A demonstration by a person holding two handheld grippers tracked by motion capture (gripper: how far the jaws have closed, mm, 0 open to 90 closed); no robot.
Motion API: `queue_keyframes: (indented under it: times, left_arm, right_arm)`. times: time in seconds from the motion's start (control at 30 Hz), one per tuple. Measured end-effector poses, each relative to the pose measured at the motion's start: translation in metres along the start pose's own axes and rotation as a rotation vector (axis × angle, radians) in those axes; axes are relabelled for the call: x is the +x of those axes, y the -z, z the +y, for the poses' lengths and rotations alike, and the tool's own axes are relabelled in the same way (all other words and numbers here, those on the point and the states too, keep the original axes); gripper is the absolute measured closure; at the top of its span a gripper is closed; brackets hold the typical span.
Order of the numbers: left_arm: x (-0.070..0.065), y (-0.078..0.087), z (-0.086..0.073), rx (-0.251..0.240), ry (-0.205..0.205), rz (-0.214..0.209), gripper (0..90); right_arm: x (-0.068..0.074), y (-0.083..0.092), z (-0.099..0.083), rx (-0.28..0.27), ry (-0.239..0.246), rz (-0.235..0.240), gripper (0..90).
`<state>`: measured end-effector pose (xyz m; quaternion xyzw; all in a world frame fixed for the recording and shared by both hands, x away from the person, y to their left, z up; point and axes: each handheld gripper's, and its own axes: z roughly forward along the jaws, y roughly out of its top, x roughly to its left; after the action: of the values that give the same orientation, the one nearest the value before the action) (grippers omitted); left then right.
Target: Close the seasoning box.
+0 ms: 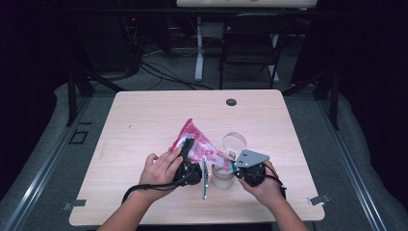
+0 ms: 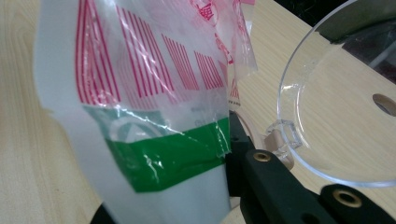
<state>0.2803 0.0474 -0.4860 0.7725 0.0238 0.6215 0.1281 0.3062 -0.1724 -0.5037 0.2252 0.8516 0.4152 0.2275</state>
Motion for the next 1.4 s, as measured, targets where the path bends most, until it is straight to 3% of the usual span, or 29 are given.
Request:
queue_keyframes:
  times: [0.4,0.7,0.8,1.0,1.2,1.33,1.4]
  left_arm:
    - [-0.005,0.000,-0.010,0.013,0.073,-0.035,74.0]
    - [-0.011,0.002,-0.017,0.024,0.171,-0.069,74.0]
    - [-0.012,0.003,-0.019,0.018,0.202,-0.081,74.1]
    - [-0.016,0.004,-0.022,0.014,0.216,-0.101,74.3]
    - [-0.020,0.003,-0.028,-0.002,0.295,-0.136,74.4]
    - [-0.021,0.001,-0.030,-0.004,0.301,-0.145,74.4]
    - [-0.022,0.001,-0.031,-0.003,0.327,-0.158,74.5]
  right_arm:
    - [0.002,-0.002,0.002,0.000,0.005,0.002,90.0]
    - [0.006,-0.003,0.004,0.000,0.010,0.005,90.0]
    - [0.006,-0.002,0.005,0.000,0.010,0.003,90.0]
    - [0.007,-0.002,0.005,0.005,0.015,0.011,90.0]
    - [0.009,-0.002,0.007,0.002,0.026,0.013,90.0]
    - [0.011,-0.003,0.006,0.001,0.026,0.013,90.0]
    - [0.011,-0.002,0.006,0.005,0.028,0.011,90.0]
